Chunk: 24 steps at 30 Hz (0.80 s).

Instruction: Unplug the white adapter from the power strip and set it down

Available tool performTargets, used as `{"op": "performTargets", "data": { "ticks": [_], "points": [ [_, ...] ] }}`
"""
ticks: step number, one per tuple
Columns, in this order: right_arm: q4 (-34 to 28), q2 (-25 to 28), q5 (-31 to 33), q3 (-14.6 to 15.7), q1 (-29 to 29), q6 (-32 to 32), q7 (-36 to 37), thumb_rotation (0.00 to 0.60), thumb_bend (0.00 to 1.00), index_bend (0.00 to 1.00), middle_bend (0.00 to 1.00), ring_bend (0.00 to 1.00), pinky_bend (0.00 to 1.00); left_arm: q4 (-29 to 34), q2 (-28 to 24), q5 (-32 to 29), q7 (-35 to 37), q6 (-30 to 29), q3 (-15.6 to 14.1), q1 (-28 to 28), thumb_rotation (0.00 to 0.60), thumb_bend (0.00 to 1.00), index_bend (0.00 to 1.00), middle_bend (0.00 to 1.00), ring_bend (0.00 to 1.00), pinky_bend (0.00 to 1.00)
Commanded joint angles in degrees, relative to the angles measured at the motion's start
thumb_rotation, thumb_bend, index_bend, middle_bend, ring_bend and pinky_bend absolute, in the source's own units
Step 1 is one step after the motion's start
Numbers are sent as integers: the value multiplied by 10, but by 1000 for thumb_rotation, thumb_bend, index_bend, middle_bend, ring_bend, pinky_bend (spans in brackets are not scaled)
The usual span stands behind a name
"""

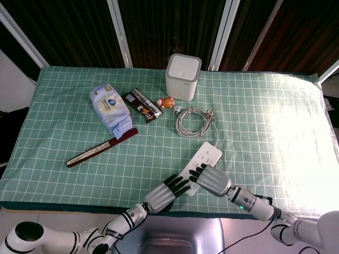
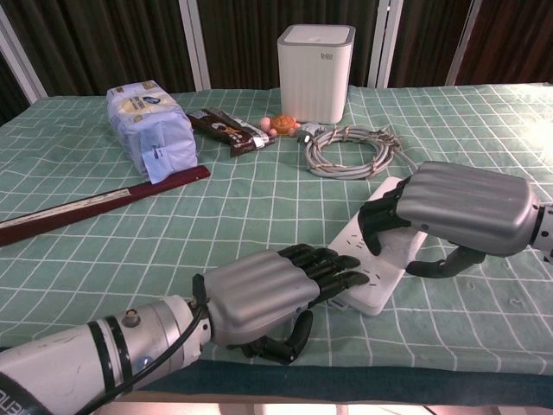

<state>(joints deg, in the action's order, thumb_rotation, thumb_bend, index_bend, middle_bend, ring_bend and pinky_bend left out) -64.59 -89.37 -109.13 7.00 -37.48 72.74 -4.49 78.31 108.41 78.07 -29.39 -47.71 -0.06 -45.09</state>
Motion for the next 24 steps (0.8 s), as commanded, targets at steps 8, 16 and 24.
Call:
{"op": "performTargets", "data": {
  "ticks": [8,16,24],
  "points": [
    [31,-15,-23,7,5,47,28,600,487,918,604,565,679,1,-2,2,2,-2,0,0,402,834,0,0,0,59],
    [30,-4,-25,5,13,81,50,600,487,918,604,565,679,10,-11,10,5,-13,3,1,401,835,0,0,0,58],
    [19,39,-27,11,29,110,46,600,487,918,604,565,680,26,-47,30,22,-44,9,8,390,835,0,0,0,61]
  ]
}}
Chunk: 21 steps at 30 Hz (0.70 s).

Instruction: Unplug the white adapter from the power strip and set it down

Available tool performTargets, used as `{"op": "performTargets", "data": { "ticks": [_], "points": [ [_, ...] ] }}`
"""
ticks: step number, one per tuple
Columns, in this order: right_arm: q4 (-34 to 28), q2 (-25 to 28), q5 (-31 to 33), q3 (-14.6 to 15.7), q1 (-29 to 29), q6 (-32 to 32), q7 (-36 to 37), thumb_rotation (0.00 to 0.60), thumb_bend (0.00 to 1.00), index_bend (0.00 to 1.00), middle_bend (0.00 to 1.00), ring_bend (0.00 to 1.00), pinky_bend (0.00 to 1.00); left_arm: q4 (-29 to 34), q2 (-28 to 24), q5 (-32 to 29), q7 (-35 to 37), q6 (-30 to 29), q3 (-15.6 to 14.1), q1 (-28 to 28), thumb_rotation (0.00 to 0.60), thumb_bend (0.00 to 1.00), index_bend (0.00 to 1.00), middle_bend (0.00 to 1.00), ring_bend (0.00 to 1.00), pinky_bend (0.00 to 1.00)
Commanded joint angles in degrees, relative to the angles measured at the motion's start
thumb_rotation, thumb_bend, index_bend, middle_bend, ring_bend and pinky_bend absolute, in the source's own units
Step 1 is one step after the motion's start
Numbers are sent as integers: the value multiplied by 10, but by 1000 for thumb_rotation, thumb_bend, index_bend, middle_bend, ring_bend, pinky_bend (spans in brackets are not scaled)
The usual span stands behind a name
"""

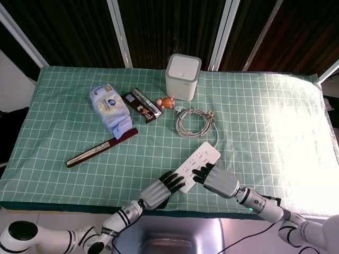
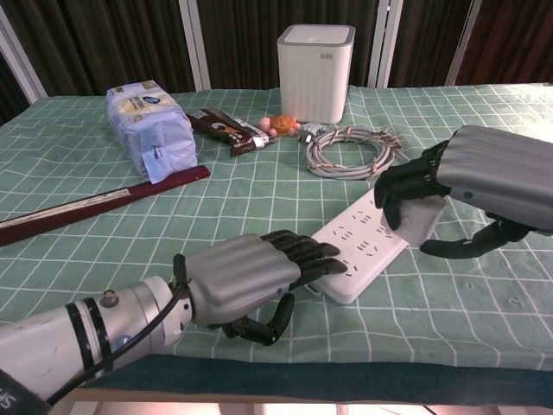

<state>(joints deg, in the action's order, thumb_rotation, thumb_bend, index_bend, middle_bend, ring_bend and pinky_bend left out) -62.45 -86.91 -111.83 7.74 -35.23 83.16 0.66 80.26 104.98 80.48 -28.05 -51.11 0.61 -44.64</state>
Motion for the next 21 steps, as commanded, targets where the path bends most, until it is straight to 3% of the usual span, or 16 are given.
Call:
{"op": "performTargets", "data": {
  "ticks": [1,9,12,14,16,17,18,21],
  "points": [
    [-2,21,1,5,10,5,-10,600,487,918,604,565,679,9,-18,7,11,-13,4,5,389,835,0,0,0,62],
    [8,61,36,18,35,-57,-77,600,487,863,604,551,674,34,-63,13,30,-33,8,14,381,833,0,0,0,64],
    [-14,77,67,20,35,-121,-116,600,487,698,551,451,649,38,-75,12,32,-38,9,18,380,811,0,0,0,64],
    [-29,86,83,21,32,-157,-130,600,487,583,476,387,614,40,-81,11,34,-40,10,20,378,774,0,0,0,65],
    [-49,96,97,18,29,-185,-146,600,466,402,360,302,532,43,-88,10,38,-44,11,23,373,716,0,0,0,66],
    [-55,98,100,18,28,-190,-148,600,446,335,321,272,499,44,-90,10,39,-46,12,24,373,702,0,0,0,67],
    [-64,104,107,16,27,-199,-149,600,392,203,253,214,436,45,-94,11,41,-50,13,25,370,670,0,0,0,68],
    [-98,122,126,13,26,-222,-154,600,256,5,101,71,304,49,-104,15,45,-60,14,30,366,617,0,0,0,71]
  ]
}}
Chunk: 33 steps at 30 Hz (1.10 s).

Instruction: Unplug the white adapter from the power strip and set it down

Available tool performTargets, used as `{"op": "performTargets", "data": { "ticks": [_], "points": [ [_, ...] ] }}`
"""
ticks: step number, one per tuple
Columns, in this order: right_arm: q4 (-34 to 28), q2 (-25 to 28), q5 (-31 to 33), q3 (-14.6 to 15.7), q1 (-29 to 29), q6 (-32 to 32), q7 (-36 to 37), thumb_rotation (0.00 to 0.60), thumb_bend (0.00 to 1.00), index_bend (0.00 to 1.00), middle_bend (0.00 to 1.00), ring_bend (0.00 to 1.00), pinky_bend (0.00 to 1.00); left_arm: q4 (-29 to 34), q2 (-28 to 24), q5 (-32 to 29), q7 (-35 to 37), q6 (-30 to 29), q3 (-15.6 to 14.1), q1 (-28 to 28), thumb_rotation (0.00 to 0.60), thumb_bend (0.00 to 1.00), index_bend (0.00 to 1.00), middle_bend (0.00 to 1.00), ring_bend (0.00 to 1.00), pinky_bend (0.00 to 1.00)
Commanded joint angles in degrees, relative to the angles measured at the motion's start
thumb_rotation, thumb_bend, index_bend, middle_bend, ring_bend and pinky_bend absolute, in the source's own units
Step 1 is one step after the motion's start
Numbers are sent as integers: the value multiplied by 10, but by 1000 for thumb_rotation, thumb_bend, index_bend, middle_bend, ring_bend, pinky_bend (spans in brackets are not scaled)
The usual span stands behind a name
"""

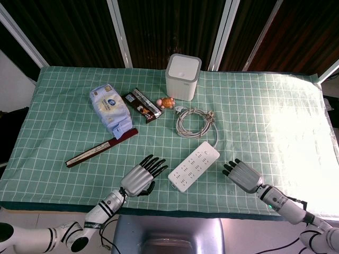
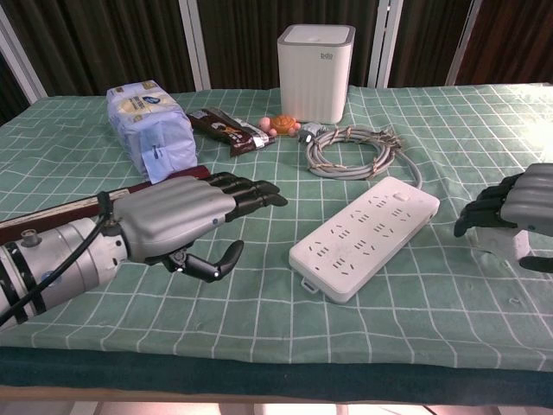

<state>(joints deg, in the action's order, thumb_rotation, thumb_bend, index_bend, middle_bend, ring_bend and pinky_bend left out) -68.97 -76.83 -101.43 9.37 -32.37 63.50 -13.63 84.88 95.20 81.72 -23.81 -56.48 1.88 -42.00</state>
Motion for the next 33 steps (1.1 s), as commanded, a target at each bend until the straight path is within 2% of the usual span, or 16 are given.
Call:
{"op": "performTargets", "data": {
  "ticks": [1,4,7,11,14,17,18,20,22,25,27,29,33],
  "points": [
    [-41,26,24,-4,-4,-30,-13,600,219,0,54,30,269,5,-10,4,4,-9,1,5,361,609,0,0,0,71],
    [-65,42,28,-6,0,-30,-25,600,168,0,3,0,216,14,-25,8,10,-21,2,11,360,593,0,0,0,72],
    [-92,62,27,-8,11,-5,-20,600,150,0,0,0,185,29,-44,17,16,-40,2,20,359,587,0,0,0,73],
    [-137,98,37,-16,49,63,-6,600,148,0,0,0,161,59,-84,42,8,-81,-9,41,354,585,0,0,0,73],
    [-194,132,81,-26,102,126,-19,600,147,0,0,0,138,97,-132,62,-27,-127,-36,77,375,586,0,0,0,77],
    [-247,156,132,-37,161,191,-31,600,147,0,0,0,72,137,-184,59,-65,-183,-62,128,420,585,0,0,0,81],
    [-251,158,139,-40,180,216,-30,600,147,0,0,0,42,145,-199,55,-79,-216,-67,154,451,586,0,0,0,85],
    [-248,154,153,-46,207,251,-24,600,147,0,0,0,0,146,-212,44,-92,-270,-70,194,553,589,0,0,0,105],
    [-238,145,170,-53,235,280,3,600,147,0,0,0,0,130,-220,38,-57,-327,-72,238,588,588,0,0,0,112],
    [-226,137,205,-67,263,297,37,600,147,0,0,0,0,83,-224,27,29,-387,-72,293,600,580,0,0,0,111],
    [-218,134,201,-79,269,313,39,600,147,0,0,0,0,32,-218,22,87,-415,-66,319,600,573,0,0,0,107],
    [-212,129,199,-84,274,318,38,600,147,0,0,0,0,16,-225,0,107,-405,-58,329,600,555,0,0,0,100],
    [-209,128,197,-85,275,310,37,600,147,0,0,0,0,15,-237,1,148,-393,-52,329,600,547,0,0,0,101]
  ]
}}
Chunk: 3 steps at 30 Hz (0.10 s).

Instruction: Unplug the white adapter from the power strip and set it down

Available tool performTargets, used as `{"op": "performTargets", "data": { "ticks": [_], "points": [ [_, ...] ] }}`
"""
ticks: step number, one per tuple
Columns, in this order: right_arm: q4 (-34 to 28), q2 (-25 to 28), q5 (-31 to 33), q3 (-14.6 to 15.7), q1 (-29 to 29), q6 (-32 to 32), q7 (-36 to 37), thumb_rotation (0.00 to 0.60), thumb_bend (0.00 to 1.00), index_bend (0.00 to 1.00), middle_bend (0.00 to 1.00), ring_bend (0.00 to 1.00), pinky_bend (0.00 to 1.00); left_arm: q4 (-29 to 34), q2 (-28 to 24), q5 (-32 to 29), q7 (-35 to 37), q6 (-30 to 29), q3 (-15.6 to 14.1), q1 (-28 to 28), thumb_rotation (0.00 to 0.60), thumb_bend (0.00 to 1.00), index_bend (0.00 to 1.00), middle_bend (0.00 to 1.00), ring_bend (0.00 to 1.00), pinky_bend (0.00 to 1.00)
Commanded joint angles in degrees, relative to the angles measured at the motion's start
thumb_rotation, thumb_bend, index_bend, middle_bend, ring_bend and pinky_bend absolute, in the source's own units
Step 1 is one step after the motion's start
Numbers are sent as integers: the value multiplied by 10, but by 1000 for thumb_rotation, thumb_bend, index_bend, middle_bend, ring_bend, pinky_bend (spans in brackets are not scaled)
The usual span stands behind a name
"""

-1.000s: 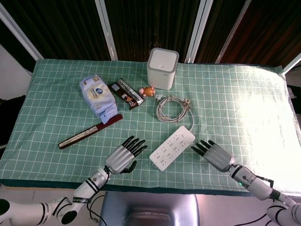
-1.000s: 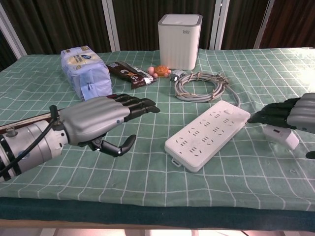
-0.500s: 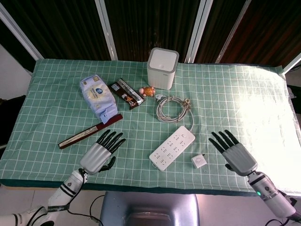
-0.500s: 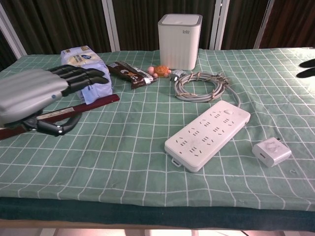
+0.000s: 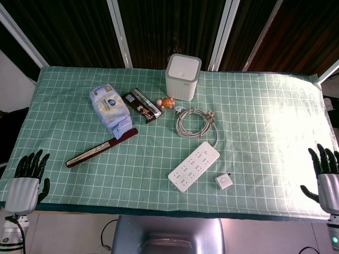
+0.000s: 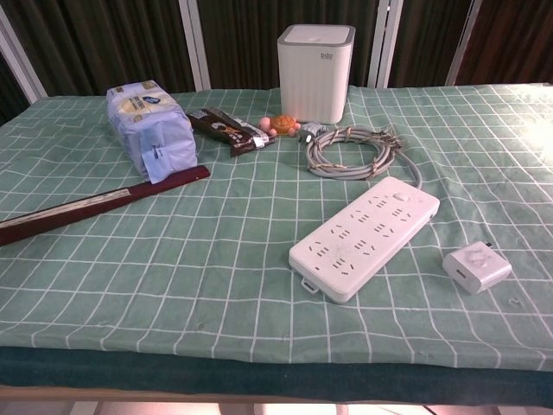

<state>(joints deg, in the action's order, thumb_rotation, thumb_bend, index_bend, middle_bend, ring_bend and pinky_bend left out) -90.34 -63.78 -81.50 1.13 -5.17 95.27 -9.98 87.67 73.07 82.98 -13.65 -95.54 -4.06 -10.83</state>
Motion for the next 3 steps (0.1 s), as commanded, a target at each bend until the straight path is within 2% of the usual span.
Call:
{"op": "performTargets", "data": {
  "ticks": [1,3],
  "points": [
    [6,-3,-1,-2,1,-19,0,600,147,0,0,0,0,-14,-20,-13,58,1,12,18,600,547,0,0,0,101],
    [9,-3,0,-6,-1,-30,-2,600,147,0,0,0,0,-14,-24,-7,64,7,14,19,600,547,0,0,0,101]
  ]
}}
